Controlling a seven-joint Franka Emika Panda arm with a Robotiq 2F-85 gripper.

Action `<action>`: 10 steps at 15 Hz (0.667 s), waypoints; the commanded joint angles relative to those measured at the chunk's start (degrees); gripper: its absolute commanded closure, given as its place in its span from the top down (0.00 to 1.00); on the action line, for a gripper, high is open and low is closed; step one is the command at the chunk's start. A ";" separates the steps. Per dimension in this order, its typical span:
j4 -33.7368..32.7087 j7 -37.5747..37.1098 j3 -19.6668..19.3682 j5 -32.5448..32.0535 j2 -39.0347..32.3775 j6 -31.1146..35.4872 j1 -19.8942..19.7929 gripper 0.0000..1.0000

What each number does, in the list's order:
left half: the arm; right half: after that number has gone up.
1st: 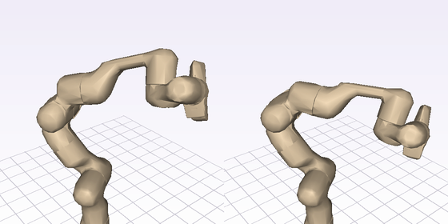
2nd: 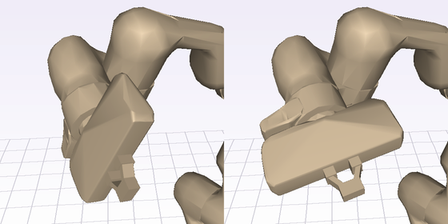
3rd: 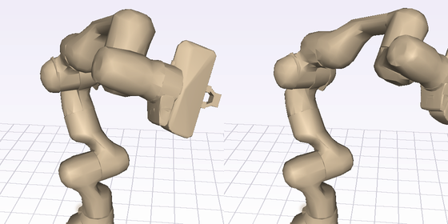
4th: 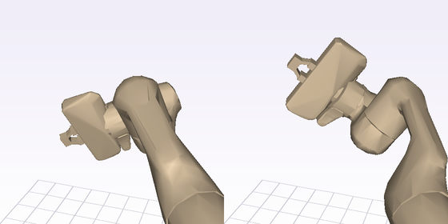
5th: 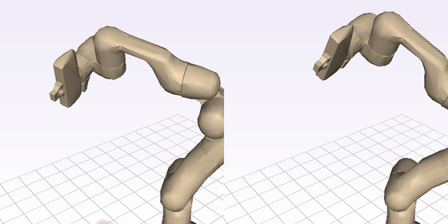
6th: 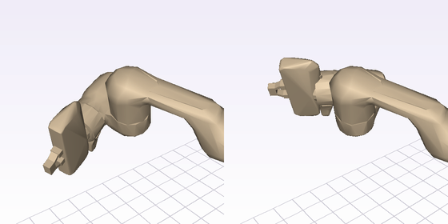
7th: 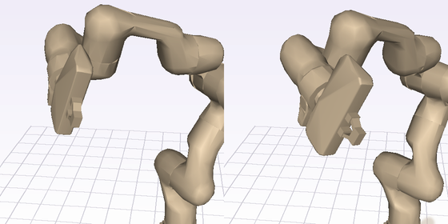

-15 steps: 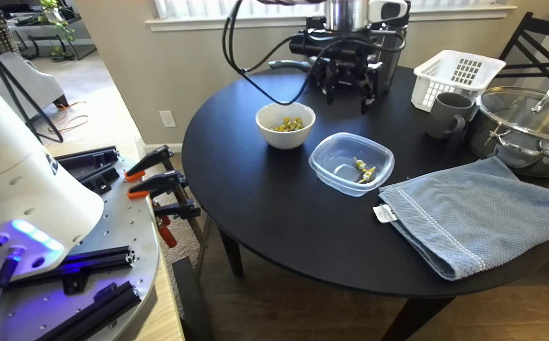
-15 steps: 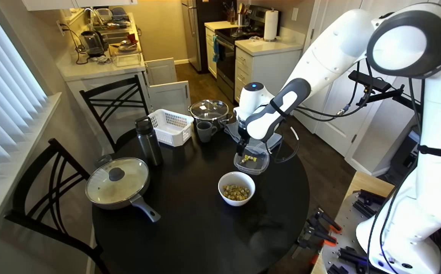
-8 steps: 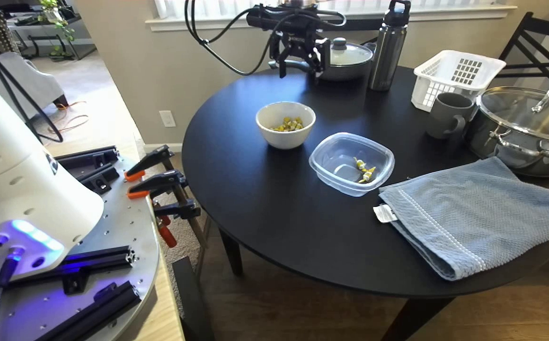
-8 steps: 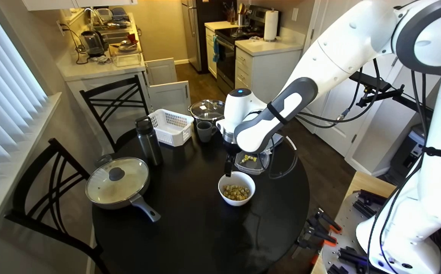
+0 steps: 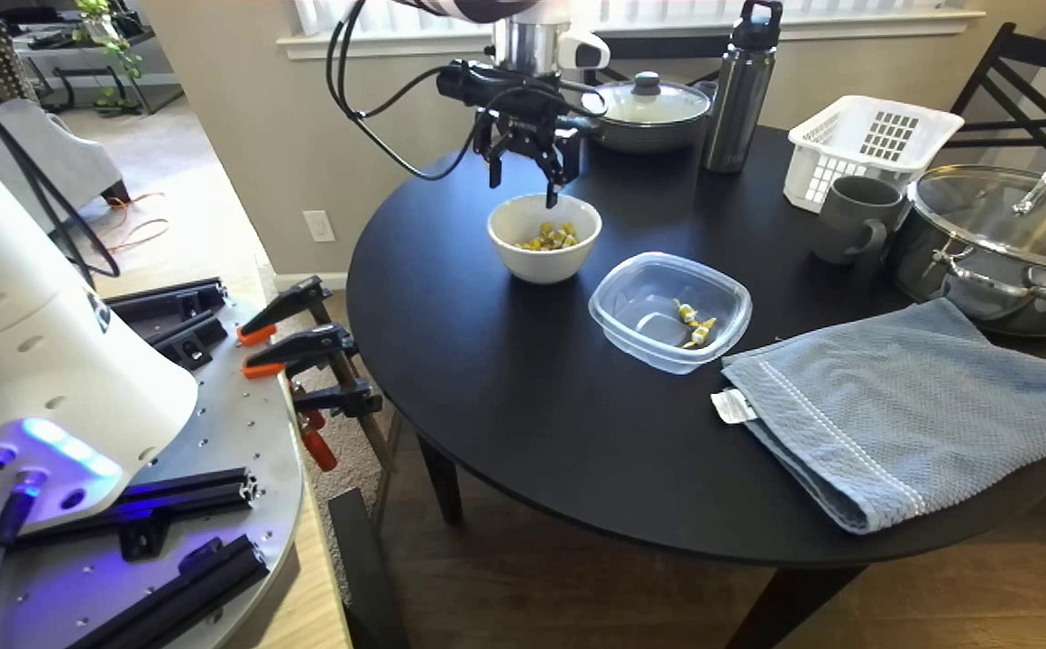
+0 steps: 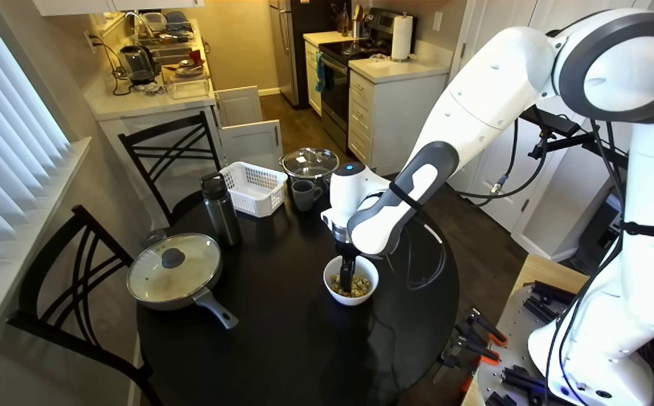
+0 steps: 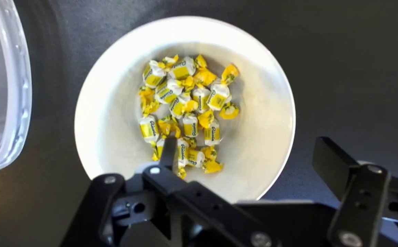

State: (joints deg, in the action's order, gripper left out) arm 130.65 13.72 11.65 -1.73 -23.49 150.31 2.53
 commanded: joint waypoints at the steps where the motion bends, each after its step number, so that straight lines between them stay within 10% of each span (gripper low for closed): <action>1: 0.44 1.52 -0.79 -0.03 -1.05 1.56 -0.14 1.00; 10: -1.49 0.39 -4.13 -4.25 -7.81 10.58 0.72 1.00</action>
State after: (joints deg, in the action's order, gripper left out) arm 130.06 13.71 8.66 -4.06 -28.80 157.42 2.54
